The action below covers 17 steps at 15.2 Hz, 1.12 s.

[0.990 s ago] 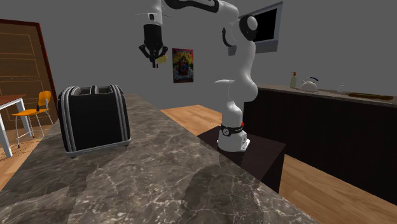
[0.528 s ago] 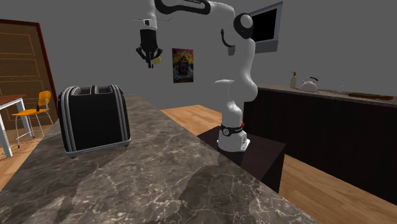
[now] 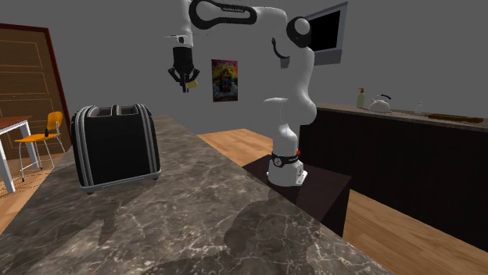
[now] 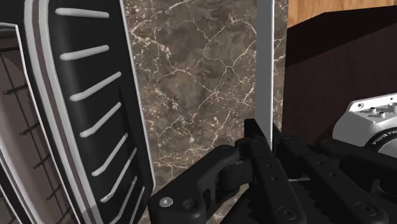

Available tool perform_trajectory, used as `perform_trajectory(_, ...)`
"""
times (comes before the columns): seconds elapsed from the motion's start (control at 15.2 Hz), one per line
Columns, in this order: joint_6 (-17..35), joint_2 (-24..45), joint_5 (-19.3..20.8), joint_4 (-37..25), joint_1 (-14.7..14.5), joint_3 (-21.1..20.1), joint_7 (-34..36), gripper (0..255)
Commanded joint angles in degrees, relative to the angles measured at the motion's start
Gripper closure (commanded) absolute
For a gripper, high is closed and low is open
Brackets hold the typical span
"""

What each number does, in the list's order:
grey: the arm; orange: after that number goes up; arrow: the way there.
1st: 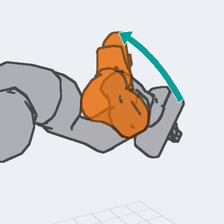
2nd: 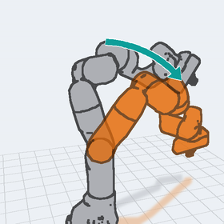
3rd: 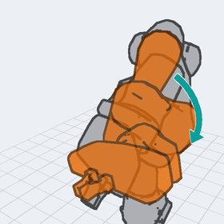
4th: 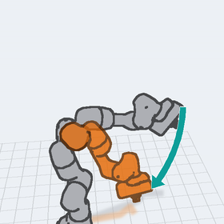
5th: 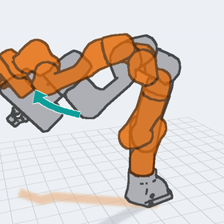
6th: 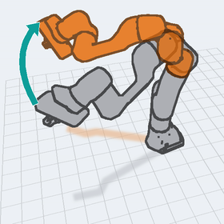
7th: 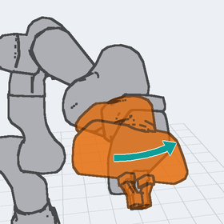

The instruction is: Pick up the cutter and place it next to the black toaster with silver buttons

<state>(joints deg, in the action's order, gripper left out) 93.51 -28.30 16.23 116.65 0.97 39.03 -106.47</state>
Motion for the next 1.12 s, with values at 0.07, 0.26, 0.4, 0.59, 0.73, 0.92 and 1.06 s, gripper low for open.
perform_trajectory(0.07,2.31,-0.25,0.38,2.48,0.2,0.46,0.13,255)
perform_trajectory(0.26,4.53,-0.44,0.75,4.86,0.39,0.9,0.28,255)
perform_trajectory(0.4,6.03,-0.5,0.99,6.4,0.51,1.23,0.36,255)
perform_trajectory(0.59,8.29,-0.48,1.33,8.61,0.64,1.79,0.44,255)
perform_trajectory(0.73,9.82,-0.39,1.55,10.03,0.72,2.19,0.48,255)
perform_trajectory(0.92,12.14,-0.15,1.85,12.08,0.79,2.85,0.5,255)
perform_trajectory(1.06,13.7,0.1,2.03,13.4,0.82,3.33,0.49,255)
